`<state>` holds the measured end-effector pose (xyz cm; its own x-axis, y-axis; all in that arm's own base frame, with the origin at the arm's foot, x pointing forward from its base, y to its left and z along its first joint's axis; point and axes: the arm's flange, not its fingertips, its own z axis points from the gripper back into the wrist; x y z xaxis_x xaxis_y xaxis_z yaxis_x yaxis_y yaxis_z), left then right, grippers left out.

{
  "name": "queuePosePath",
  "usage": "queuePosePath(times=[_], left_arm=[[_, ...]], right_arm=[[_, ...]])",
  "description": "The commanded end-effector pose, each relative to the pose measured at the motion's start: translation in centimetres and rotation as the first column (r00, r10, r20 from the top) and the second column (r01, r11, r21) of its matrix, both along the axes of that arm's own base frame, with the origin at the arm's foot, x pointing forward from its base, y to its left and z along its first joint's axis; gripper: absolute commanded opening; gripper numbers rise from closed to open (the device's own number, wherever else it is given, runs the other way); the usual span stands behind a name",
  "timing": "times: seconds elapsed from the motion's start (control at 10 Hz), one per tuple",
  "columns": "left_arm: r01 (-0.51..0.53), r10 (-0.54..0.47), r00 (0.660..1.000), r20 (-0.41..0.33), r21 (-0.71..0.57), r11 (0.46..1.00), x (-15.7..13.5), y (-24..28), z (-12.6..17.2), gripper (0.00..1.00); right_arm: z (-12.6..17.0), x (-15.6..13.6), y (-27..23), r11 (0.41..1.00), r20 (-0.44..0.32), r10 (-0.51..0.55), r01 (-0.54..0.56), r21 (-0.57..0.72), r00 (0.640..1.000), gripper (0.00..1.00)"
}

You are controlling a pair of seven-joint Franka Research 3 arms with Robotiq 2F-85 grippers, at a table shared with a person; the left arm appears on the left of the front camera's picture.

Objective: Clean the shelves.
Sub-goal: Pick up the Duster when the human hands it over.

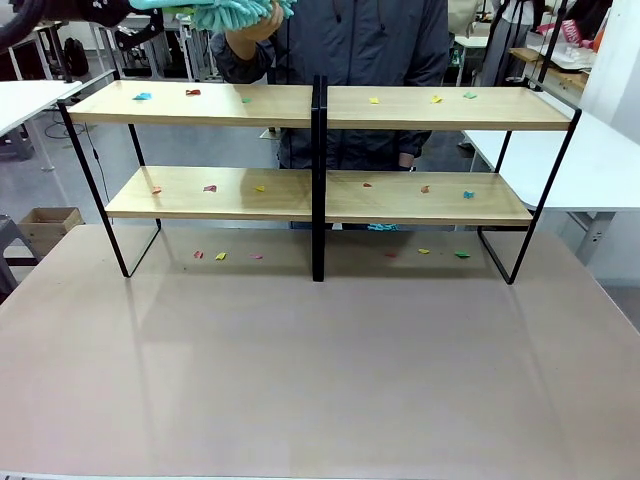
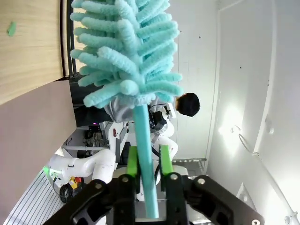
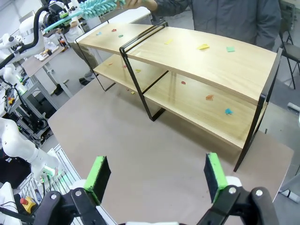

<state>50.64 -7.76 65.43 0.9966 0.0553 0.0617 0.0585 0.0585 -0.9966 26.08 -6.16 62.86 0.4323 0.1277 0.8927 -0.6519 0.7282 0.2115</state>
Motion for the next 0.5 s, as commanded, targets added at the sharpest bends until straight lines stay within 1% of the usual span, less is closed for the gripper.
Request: queuePosePath(times=[0.0,0.2,0.3,0.4], left_arm=[[-0.004,0.004,1.0,0.015,-0.002,1.0,-0.4,-0.2,-0.2,0.0],[-0.004,0.004,1.0,0.023,0.003,1.0,-0.7,-0.1,-0.1,0.0],[0.007,-0.007,0.999,0.043,-0.002,1.0,-1.5,0.7,0.6,0.0],[0.04,-0.041,0.996,0.073,0.026,0.999,-3.3,2.2,1.6,0.0]], right_arm=[[0.0,0.0,0.0,1.0,-0.002,0.001,-0.001,0.001,1.0,1.0],[0.0,0.0,0.0,1.0,-0.002,0.001,-0.001,0.001,1.0,1.0],[0.0,0.0,0.0,1.0,-0.002,0.001,-0.001,0.001,1.0,1.0],[0.0,0.0,0.0,1.0,-0.002,0.001,-0.001,0.001,1.0,1.0]])
